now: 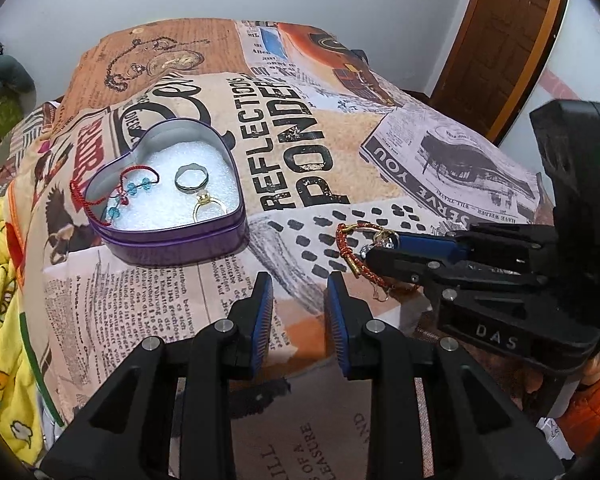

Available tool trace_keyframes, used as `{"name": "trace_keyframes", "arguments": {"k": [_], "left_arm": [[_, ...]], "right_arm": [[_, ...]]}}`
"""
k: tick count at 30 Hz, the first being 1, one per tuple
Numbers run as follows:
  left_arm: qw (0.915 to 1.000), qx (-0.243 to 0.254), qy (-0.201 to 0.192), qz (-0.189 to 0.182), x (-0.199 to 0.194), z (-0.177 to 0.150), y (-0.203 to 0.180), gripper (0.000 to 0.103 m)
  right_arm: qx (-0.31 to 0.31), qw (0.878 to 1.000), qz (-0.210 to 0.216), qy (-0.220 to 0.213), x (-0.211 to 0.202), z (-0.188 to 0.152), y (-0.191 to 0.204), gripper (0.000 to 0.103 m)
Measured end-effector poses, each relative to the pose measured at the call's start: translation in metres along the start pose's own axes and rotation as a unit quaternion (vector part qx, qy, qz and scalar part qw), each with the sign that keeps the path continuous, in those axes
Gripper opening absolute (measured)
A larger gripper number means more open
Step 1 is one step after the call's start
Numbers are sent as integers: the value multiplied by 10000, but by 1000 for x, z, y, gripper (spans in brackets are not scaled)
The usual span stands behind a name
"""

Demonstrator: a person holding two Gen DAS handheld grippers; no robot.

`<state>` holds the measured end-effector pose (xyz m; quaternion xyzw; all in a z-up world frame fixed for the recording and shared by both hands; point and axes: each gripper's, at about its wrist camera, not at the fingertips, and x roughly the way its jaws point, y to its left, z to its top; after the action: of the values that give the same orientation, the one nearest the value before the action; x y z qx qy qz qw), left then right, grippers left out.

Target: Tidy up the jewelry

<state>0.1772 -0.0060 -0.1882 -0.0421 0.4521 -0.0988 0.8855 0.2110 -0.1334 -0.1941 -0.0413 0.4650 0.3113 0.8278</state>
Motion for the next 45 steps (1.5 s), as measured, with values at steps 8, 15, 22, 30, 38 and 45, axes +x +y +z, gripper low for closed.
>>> {"name": "trace_keyframes", "arguments": {"k": [8, 15, 22, 30, 38, 45], "left_arm": [[9998, 155, 74, -89, 10, 13, -11, 28], [9991, 407, 147, 1, 27, 26, -23, 28], [9962, 815, 269, 144, 47, 29, -37, 24], [9979, 627, 169, 31, 43, 35, -33, 4], [9986, 233, -457, -104, -9, 37, -20, 3], [9975, 26, -672, -214, -35, 34, -4, 3]], "right_arm": [[138, 9995, 47, -285, -26, -3, -8, 7], [255, 9992, -67, -285, -37, -7, -23, 7], [405, 9992, 5, -37, -32, -9, -33, 18], [495, 9988, 33, 0, -34, -16, -39, 18], [278, 9994, 112, 166, -31, -15, -29, 22], [209, 9996, 121, 127, -25, -10, -18, 36]]}}
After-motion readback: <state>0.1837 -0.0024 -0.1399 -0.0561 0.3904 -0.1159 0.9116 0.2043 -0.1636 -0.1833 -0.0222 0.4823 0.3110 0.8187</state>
